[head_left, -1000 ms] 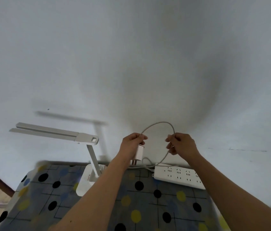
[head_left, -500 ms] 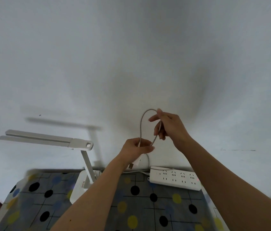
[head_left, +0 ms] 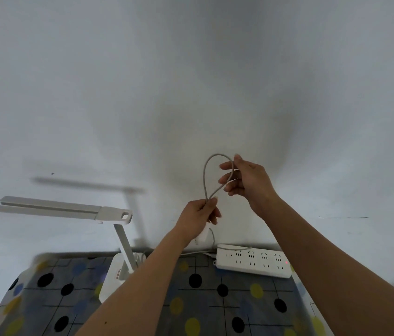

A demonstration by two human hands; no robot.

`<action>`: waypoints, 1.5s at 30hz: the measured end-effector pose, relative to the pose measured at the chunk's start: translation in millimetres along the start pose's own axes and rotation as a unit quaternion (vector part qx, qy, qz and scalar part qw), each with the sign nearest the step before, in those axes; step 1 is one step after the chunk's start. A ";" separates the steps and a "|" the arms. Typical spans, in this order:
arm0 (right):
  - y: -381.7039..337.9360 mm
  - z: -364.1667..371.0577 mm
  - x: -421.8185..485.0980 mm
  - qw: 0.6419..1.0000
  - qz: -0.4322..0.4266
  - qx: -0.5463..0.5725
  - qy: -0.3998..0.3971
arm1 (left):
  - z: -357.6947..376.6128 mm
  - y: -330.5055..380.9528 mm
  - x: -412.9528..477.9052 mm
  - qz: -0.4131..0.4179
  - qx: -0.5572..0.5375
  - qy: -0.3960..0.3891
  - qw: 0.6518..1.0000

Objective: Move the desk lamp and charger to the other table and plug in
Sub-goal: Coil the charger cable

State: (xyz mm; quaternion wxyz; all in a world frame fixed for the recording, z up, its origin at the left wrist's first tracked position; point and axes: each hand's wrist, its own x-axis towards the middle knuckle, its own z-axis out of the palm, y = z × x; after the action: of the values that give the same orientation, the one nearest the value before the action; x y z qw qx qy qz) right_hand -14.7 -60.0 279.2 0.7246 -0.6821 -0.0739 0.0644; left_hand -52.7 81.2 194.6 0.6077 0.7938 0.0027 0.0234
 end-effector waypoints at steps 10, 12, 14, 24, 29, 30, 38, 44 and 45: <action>58.2 -21.0 1.0 0.980 0.091 -0.176 -0.024 | -3.6 8.7 0.8 -0.062 -0.092 -0.002 0.994; 73.1 -19.8 -1.1 0.960 0.101 -0.249 -0.074 | -2.7 15.6 1.1 -0.058 -0.112 -0.009 0.992; 87.4 -17.2 -3.3 0.938 0.101 -0.308 -0.121 | -0.7 24.2 0.1 -0.040 -0.117 -0.014 0.992; 124.9 -6.7 -8.9 0.885 0.099 -0.387 -0.239 | -2.3 44.6 -2.8 -0.007 -0.158 -0.040 0.987; 133.1 -17.4 -12.9 0.859 0.108 -0.450 -0.219 | -9.0 46.4 -3.1 0.006 -0.166 -0.050 0.985; 136.3 -22.7 -13.7 0.849 0.116 -0.471 -0.210 | -11.9 45.7 -3.8 0.009 -0.161 -0.050 0.986; 126.5 -50.3 -5.9 0.906 0.057 -0.418 -0.026 | -16.4 18.4 -9.6 -0.002 0.009 -0.006 1.000; 90.4 -35.0 0.7 0.931 -0.019 -0.364 0.016 | -10.2 2.1 -9.8 -0.021 0.057 0.021 0.998; 82.2 -30.7 2.1 0.940 -0.028 -0.340 0.027 | -9.4 0.2 -10.6 -0.029 0.047 0.020 0.998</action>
State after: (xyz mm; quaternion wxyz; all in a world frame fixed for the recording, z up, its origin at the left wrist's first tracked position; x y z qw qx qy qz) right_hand -6.0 -84.6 195.5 0.4529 -0.8870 -0.0906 -0.0035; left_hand -63.7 89.9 196.9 0.5700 0.8204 0.0385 0.0214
